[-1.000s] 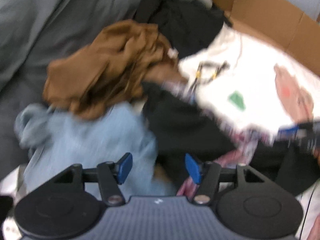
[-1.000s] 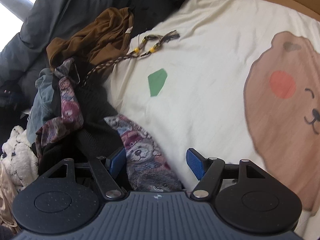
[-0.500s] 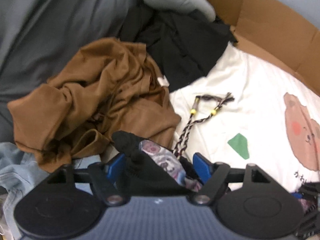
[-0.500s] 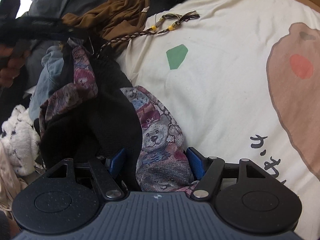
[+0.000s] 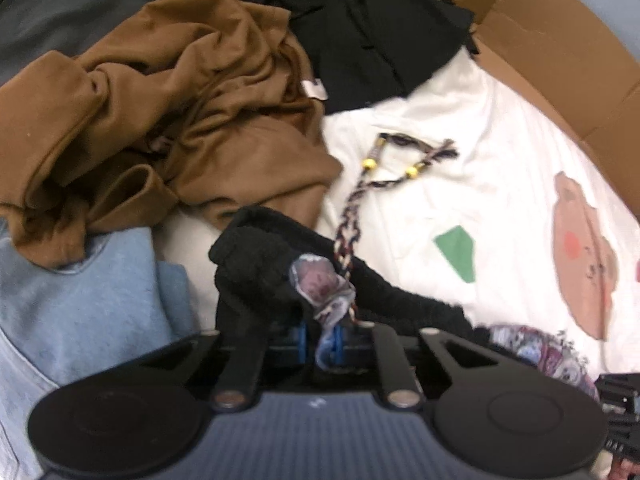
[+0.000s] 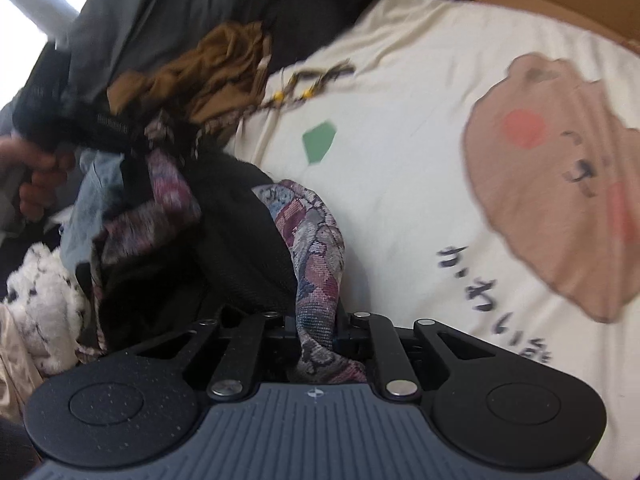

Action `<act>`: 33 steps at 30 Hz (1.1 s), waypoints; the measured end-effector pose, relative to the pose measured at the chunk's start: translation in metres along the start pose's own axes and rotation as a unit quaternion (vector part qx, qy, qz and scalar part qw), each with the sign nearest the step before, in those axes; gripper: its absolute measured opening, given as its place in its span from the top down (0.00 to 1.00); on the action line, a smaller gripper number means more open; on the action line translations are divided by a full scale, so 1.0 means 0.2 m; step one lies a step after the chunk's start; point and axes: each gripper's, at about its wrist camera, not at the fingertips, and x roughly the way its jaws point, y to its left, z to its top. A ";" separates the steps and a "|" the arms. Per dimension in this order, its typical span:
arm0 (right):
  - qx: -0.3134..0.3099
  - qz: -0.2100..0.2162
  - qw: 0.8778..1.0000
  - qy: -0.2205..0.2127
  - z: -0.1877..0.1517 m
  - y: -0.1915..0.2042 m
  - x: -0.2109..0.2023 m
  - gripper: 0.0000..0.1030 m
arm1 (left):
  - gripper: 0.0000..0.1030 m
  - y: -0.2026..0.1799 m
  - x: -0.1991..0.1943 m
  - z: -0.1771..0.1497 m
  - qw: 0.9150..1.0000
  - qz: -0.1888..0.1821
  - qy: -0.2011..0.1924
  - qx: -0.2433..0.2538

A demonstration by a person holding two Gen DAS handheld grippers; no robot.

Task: Fold clothes
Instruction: 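Grasp the floral lining with the right gripper while the left gripper holds the garment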

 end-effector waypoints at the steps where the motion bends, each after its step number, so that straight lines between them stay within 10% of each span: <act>1: 0.006 -0.003 1.000 -0.006 0.00 -0.02 -0.03 0.90 | 0.88 -0.01 -0.01 0.00 1.000 -0.006 -0.001 0.001; 13: 0.075 -0.077 0.993 -0.055 -0.08 -0.27 -0.42 0.90 | 0.90 -0.26 -0.01 0.02 0.995 -0.093 0.007 0.036; 33: 0.218 -0.209 0.945 -0.124 -0.53 -0.53 -1.11 0.91 | 0.90 -0.89 0.11 -0.10 0.961 -0.225 0.078 0.139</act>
